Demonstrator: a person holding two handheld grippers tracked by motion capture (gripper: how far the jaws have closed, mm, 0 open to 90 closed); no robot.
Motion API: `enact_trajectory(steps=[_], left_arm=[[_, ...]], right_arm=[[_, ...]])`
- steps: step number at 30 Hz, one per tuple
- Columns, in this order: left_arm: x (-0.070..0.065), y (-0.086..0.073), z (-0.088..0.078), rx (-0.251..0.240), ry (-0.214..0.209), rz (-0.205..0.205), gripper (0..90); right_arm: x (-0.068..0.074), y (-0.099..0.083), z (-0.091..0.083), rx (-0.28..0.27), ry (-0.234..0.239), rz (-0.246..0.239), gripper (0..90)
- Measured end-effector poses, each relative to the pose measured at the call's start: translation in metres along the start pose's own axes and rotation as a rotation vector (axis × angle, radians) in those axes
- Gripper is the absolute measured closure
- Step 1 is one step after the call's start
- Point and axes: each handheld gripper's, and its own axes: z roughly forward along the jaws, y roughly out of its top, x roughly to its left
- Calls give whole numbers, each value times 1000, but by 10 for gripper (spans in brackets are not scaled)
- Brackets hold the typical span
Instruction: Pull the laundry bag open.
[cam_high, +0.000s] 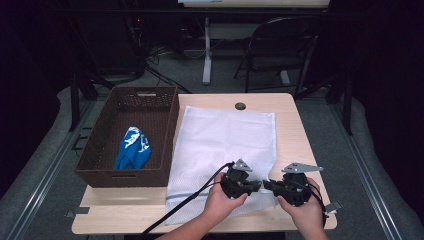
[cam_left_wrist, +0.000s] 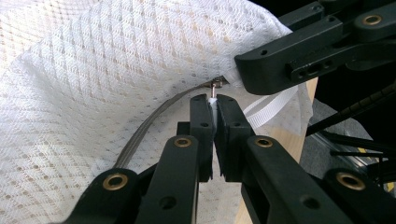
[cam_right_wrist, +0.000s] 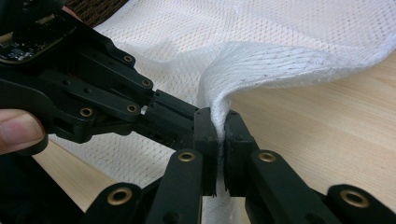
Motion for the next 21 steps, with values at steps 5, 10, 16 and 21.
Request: enact_trajectory(steps=[5, 10, 16, 21], left_arm=[[-1, 1, -2, -2, 6, 1, 865], [-1, 1, -2, 8, 9, -4, 865], [0, 0, -3, 4, 3, -17, 866], [10, -7, -4, 5, 20, -84, 867]], right_arm=[[1, 0, -1, -4, -2, -1, 866], [1, 0, 0, -3, -1, -5, 868], [1, 0, 0, -4, -3, -11, 870], [-5, 1, -9, -37, -6, 21, 872]])
